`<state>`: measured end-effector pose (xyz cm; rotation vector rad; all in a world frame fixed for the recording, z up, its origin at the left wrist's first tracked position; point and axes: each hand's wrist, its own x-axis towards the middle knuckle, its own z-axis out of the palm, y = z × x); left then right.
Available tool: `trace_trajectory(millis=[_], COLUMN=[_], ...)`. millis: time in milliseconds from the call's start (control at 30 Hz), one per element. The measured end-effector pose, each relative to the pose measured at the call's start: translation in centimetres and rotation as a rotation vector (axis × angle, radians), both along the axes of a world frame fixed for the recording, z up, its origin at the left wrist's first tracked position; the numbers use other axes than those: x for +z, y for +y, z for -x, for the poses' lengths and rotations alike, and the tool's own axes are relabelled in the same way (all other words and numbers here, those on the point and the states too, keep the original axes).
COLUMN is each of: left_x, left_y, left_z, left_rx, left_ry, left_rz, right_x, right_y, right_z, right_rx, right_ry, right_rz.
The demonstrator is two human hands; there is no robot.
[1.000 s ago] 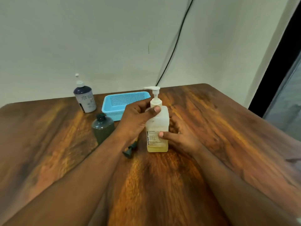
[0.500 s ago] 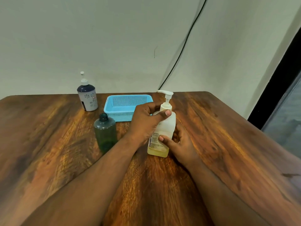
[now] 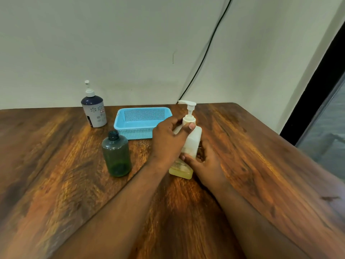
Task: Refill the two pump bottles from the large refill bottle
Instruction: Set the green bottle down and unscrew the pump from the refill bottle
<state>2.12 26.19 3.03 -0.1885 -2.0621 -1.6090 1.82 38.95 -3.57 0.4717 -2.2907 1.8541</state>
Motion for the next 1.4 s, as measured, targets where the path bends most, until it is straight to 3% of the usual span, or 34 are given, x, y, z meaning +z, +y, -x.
trace_trajectory(millis=[167,267,700,800,1033,1233,1400], left_x=[1.8,2.2,0.1,-0.3,-0.6,-0.8,-0.7], left_y=[-2.4,-2.8,1.1,1.3,1.2,0.7,0.8], left_z=[1.7,2.3,1.1,1.0,1.1,1.4,1.1], left_rx=[-0.569,-0.710,-0.165,-0.138,-0.157,-0.210,-0.144], left_ry=[-0.330,-0.368,-0.021,-0.014,0.038,-0.090,-0.032], left_rz=[-0.114,-0.074,-0.184,-0.271,-0.285,-0.239,-0.274], right_x=[0.5,0.7,-0.5,-0.6,-0.3,-0.5,-0.5], right_y=[1.6,1.7,0.6,0.7,0.6,0.5,0.6], right_z=[0.9,0.9,1.0,1.0,1.0,1.2,1.2], right_rx=[0.190,0.206,0.087,0.089,0.085,0.071,0.081], right_ry=[-0.204,-0.222,-0.077,-0.059,-0.026,-0.042,-0.053], right_rz=[0.176,0.175,0.139,0.151,0.127,0.129,0.147])
